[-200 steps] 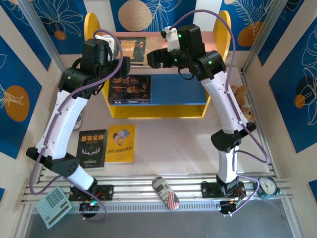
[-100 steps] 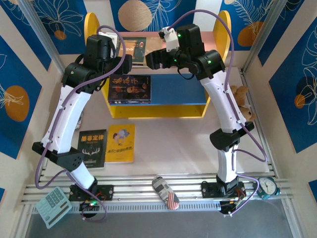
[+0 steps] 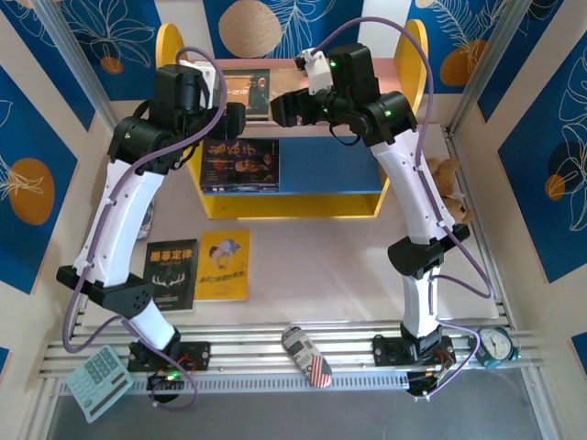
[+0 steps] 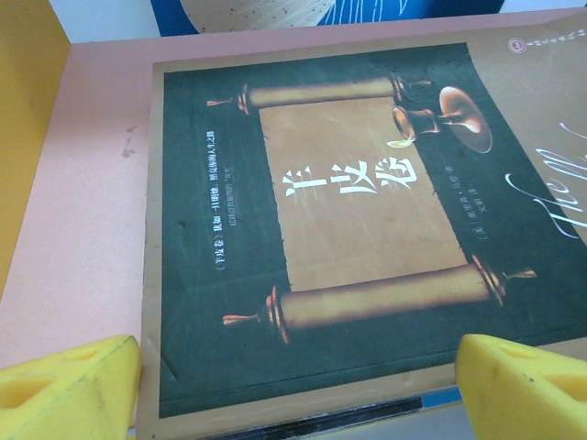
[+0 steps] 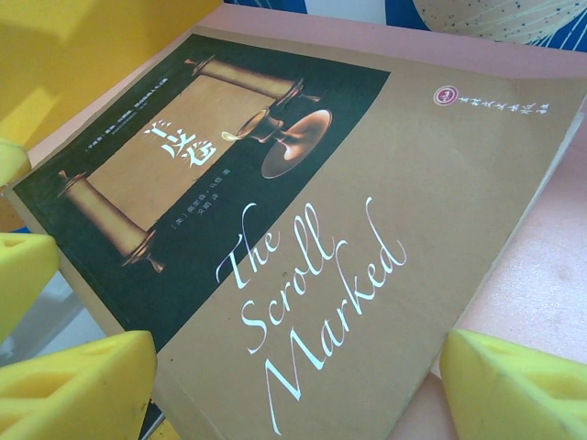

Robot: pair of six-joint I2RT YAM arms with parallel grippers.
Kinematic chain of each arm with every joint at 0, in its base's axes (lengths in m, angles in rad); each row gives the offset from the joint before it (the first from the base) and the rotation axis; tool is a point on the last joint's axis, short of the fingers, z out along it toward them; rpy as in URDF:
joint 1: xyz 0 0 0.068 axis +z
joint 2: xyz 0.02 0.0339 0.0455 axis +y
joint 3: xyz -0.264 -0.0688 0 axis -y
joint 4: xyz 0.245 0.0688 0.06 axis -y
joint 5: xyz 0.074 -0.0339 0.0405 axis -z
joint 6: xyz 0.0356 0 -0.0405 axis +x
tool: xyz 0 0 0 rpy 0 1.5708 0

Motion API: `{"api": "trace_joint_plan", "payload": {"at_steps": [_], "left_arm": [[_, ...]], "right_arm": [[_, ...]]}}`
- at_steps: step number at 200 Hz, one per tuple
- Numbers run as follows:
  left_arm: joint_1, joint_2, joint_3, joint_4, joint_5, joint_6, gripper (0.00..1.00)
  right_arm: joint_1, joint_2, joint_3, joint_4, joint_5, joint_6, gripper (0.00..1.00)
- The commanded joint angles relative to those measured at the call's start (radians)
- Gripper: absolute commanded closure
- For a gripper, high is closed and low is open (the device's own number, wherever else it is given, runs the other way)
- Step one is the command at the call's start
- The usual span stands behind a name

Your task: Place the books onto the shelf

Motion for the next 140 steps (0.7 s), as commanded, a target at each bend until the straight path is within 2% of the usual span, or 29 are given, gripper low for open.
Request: {"api": "trace_joint_plan", "payload": {"at_steps": [1,62,111,140], "left_arm": [[-0.008,-0.034,-0.008,-0.022,0.058,-0.021,0.13],[-0.007,-0.050,-0.024,-0.019,-0.028,0.006,0.13],[-0.004,-0.051,0.045,-0.010,-0.098,0.041,0.12],[-0.003,-0.063,0.062,-0.002,-0.104,0.052,0.12]], "right_arm": [[0.012,0.023,0.025,0.017,-0.087,-0.004,0.19],[0.018,0.042,0.035,0.044,-0.119,0.031,0.19],[0.027,0.055,0.044,0.054,-0.119,0.062,0.19],[0.032,0.061,0.043,0.070,-0.137,0.063,0.19]]}}
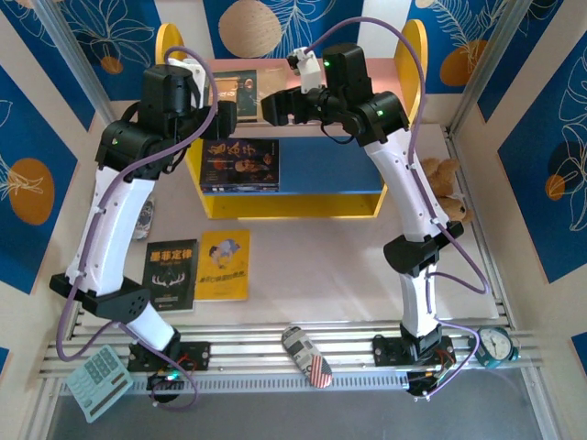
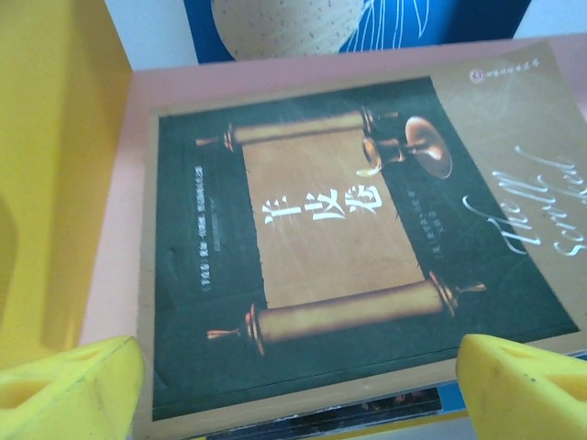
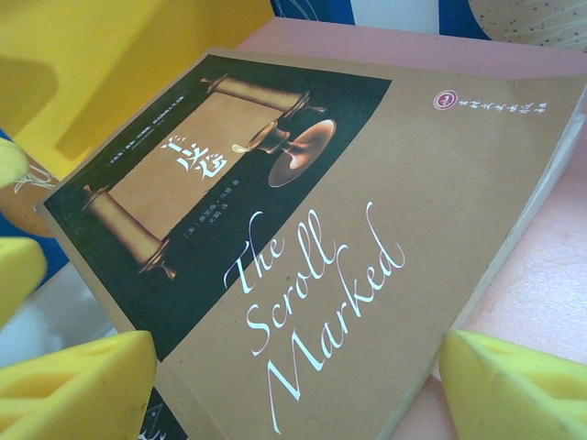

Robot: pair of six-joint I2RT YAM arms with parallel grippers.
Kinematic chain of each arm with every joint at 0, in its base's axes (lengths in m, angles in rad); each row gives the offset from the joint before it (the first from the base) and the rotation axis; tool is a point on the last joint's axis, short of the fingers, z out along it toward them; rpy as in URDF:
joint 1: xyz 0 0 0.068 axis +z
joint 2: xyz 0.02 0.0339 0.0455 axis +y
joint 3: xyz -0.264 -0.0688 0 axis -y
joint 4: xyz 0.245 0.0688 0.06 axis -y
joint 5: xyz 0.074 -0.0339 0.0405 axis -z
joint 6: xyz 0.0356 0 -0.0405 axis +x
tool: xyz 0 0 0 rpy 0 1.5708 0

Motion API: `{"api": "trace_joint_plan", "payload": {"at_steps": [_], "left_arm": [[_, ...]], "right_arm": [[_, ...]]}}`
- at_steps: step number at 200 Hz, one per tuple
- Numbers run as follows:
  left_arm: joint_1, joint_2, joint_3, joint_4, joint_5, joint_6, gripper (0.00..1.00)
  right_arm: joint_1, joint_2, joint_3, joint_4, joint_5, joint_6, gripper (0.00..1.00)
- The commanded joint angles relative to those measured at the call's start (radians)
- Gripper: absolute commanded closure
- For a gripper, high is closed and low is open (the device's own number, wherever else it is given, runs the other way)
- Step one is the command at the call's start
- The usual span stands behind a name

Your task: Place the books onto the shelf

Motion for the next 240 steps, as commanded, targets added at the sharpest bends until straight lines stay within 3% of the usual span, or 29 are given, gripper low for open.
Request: {"api": "trace_joint_plan", "payload": {"at_steps": [1,87,131,240], "left_arm": [[-0.002,-0.028,0.039,0.010,-0.034,0.026,0.12],[0.000,-0.053,0.037,0.001,-0.022,0.023,0.12],[-0.001,-0.087,-0.008,-0.005,0.026,-0.010,0.12],[-0.001,-0.168,-0.178,-0.054,0.163,-0.088,0.13]], "right_arm": [[0.020,0.025,0.022,0.015,-0.057,0.018,0.19],[0.041,0.045,0.033,0.055,-0.108,0.015,0.19],[-0.004,0.041,0.039,0.042,-0.104,0.068,0.19],[-0.040,-0.142,-0.110,0.014,-0.168,0.046,0.20]]}}
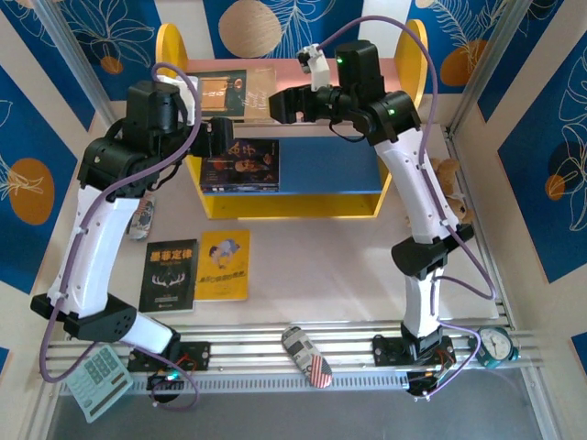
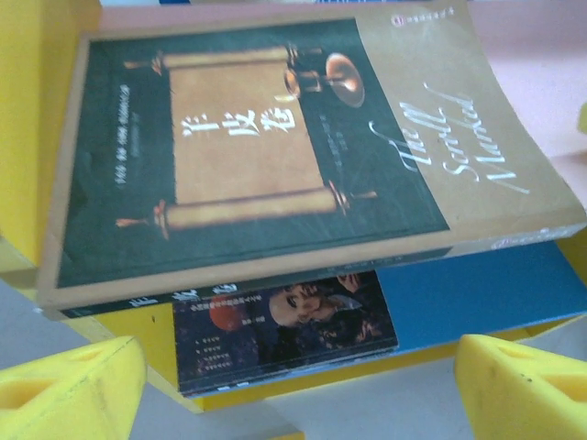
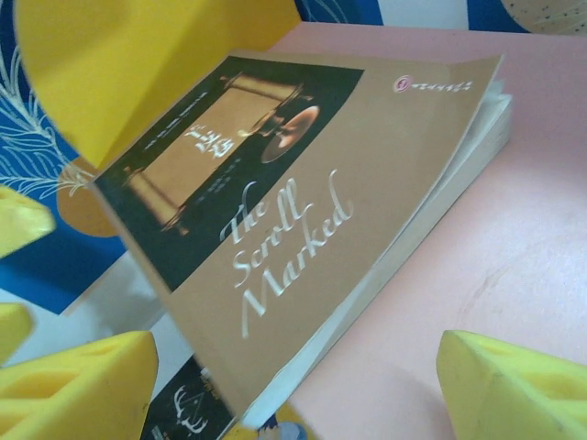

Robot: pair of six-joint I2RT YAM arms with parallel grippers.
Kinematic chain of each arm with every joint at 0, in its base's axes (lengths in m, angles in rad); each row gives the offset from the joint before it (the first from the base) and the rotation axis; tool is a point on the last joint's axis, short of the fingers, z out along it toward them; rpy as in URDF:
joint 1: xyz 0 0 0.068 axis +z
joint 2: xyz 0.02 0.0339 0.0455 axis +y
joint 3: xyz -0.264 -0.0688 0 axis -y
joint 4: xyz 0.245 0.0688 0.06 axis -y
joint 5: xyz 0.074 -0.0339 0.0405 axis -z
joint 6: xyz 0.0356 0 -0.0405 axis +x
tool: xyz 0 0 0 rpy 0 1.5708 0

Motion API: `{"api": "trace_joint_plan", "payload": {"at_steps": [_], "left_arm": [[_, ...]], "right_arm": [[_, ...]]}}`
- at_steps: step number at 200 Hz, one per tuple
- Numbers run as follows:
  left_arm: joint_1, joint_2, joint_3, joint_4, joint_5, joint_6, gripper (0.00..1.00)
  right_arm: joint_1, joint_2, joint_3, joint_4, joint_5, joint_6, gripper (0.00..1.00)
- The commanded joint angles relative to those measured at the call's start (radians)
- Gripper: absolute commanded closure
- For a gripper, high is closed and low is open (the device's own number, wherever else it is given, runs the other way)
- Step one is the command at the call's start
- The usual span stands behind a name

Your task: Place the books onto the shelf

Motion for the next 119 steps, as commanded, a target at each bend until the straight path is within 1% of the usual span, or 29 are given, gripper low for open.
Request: {"api": "trace_joint_plan", "payload": {"at_steps": [1,68,119], "left_arm": [[-0.001,-0.035,-0.027,-0.021,0.048,-0.029,0.13],[0.004,-0.020,-0.033,-0.005,0.046,-0.019,0.13],[0.030,0.014,-0.009,0.020,0.078,-0.020,0.13]], "right_arm": [[0.008,-0.071,-0.028,-0.010,-0.048,-0.001,0.20],[0.046,-0.127,-0.065,0.000,-0.136,0.022,0.21],[0.101,-0.130,-0.093,0.006,-0.132,0.025,0.21]]}}
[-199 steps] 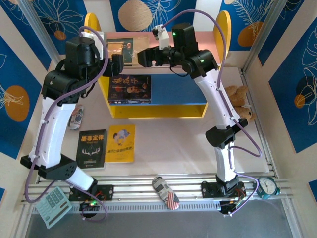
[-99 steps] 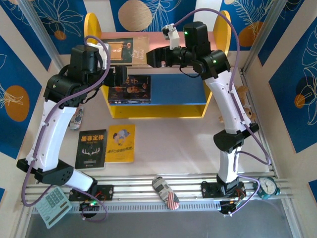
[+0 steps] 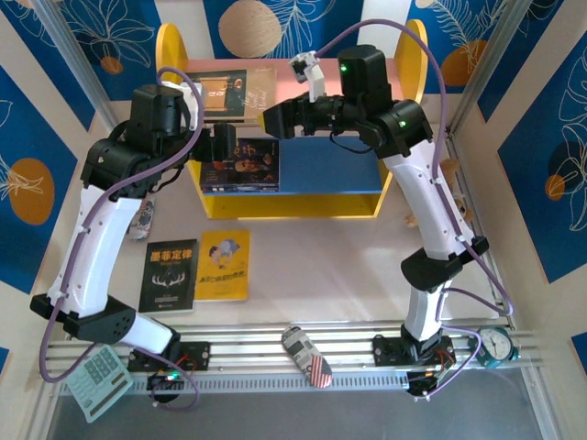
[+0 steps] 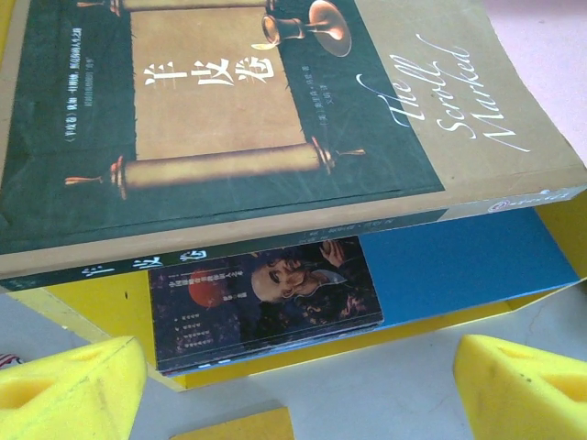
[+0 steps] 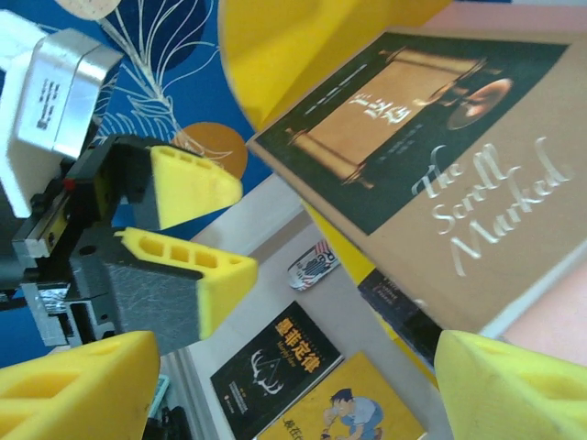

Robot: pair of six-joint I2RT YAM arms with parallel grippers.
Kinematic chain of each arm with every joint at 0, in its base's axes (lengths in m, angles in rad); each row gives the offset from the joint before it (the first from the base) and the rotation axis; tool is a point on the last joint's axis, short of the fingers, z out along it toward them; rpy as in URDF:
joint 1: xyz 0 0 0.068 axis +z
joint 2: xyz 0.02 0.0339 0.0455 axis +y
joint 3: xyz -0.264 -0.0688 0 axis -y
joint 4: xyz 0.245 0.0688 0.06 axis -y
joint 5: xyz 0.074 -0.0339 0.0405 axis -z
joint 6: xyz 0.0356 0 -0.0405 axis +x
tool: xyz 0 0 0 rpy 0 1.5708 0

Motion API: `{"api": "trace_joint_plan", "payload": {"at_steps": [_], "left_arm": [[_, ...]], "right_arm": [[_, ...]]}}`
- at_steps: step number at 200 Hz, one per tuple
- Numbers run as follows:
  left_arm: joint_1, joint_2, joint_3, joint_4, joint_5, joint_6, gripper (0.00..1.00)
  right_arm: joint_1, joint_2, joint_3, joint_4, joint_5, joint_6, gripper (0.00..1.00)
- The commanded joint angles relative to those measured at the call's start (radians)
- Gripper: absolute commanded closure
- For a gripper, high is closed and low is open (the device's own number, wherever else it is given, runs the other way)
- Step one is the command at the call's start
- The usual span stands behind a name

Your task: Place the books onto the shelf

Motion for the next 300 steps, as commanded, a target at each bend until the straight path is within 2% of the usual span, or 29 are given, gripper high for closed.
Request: {"api": "trace_joint_plan", "payload": {"at_steps": [1,148,300], "left_arm": [[0.017,0.020,0.027,0.029,0.031,-0.002,0.13],[0.088,0.048,0.031,0.074,0.079,-0.010,0.13],[0.115,0.051,0.022,0.087,0.088,-0.005,0.14]], "right_arm": [[0.022,-0.020,-0.012,0.004,-0.026,0.016,0.21],[0.055,0.038,-0.018,0.029,-0.012,0.053,0.21],[0.039,0.099,0.023,0.023,-0.004,0.058,0.21]]}}
